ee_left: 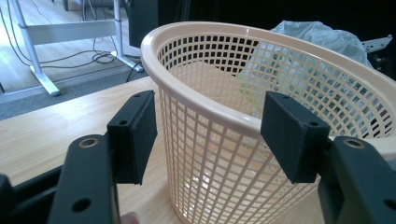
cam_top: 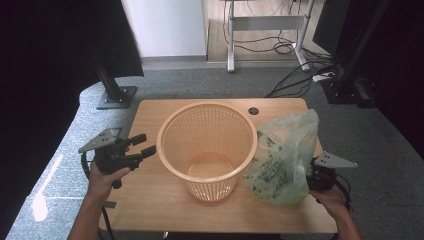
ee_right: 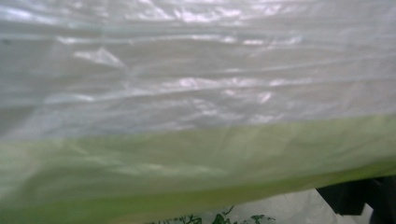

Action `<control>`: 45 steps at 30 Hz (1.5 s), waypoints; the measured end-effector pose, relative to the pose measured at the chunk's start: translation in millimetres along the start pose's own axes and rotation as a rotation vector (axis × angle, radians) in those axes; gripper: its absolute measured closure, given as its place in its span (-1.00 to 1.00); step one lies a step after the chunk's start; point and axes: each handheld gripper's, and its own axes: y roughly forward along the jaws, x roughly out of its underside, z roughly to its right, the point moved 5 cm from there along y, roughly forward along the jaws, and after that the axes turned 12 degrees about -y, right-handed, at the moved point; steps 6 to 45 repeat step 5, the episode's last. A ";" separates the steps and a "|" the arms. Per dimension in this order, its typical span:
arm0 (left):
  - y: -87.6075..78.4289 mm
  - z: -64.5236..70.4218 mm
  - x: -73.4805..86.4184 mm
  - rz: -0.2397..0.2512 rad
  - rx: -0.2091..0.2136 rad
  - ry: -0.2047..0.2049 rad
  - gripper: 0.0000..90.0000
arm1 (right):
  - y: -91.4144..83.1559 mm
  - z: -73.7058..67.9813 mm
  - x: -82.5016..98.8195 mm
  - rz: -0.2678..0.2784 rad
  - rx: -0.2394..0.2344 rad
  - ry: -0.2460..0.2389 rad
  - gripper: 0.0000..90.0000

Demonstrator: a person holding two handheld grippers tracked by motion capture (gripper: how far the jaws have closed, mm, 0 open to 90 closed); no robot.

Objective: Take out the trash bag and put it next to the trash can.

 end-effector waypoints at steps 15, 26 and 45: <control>-0.7 -2.1 2.9 0.003 0.000 -0.007 -0.20 | 2.9 4.4 5.9 -0.053 0.083 -0.031 0.37; -0.7 -2.1 2.9 0.003 0.000 -0.007 -0.20 | 2.9 4.4 5.9 -0.053 0.083 -0.031 0.37; -0.7 -2.1 2.9 0.003 0.000 -0.007 -0.20 | 2.9 4.4 5.9 -0.053 0.083 -0.031 0.37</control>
